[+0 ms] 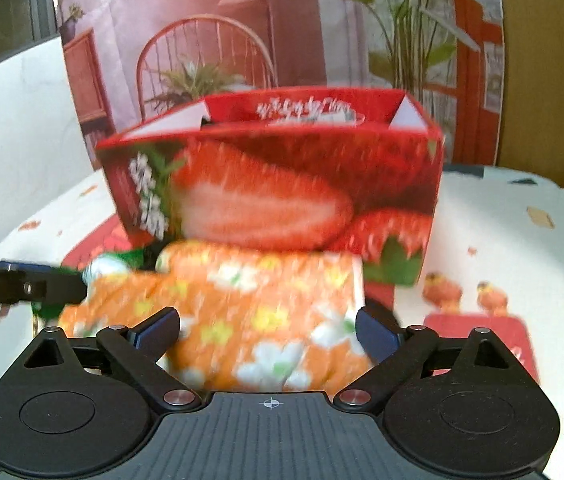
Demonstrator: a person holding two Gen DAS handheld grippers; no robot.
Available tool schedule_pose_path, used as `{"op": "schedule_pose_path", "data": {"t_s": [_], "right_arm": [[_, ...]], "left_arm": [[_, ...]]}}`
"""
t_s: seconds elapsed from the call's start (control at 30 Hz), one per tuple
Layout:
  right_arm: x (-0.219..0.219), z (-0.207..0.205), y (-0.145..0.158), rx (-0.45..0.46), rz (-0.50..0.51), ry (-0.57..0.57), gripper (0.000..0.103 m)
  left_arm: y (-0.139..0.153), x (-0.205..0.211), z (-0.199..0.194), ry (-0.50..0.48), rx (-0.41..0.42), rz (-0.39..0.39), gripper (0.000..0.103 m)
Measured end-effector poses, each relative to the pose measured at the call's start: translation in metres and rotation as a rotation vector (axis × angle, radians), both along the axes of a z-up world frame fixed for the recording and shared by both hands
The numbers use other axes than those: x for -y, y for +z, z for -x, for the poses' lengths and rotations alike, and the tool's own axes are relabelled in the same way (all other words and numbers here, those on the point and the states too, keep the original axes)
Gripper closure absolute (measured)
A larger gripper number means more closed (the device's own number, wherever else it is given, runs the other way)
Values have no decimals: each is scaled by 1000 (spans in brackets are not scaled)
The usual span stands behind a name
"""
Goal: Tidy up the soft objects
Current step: 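Move both tools down to the orange floral oven mitt, then close both tools on the orange floral oven mitt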
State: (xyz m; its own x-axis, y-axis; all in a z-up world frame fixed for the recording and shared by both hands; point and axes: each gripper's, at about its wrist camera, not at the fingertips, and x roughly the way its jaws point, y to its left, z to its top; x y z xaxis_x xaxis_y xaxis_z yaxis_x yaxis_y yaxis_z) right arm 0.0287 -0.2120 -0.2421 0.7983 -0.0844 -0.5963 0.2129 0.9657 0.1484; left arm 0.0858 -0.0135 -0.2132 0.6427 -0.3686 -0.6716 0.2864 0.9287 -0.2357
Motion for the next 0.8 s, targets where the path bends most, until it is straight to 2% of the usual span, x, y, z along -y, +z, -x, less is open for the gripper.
{"op": "schedule_pose_path", "data": {"t_s": [0.13, 0.3, 0.37, 0.6, 0.7, 0.8], "right_arm": [[-10, 7, -14, -13, 24, 19, 10], [-10, 8, -16, -5, 25, 28, 10], [-10, 9, -17, -1, 25, 31, 10], [-6, 9, -20, 7, 9, 33, 9], [-6, 10, -20, 8, 9, 33, 9], [-6, 9, -20, 10, 7, 35, 9]], "left_arm": [[-8, 3, 4, -25, -12, 6, 38], [-17, 8, 5, -55, -34, 6, 41], [-20, 8, 5, -59, -45, 11, 47], [-26, 10, 3, -70, -47, 8, 57], [-29, 11, 1, -65, -54, -20, 67], [-31, 9, 0, -57, -63, -15, 69]]}}
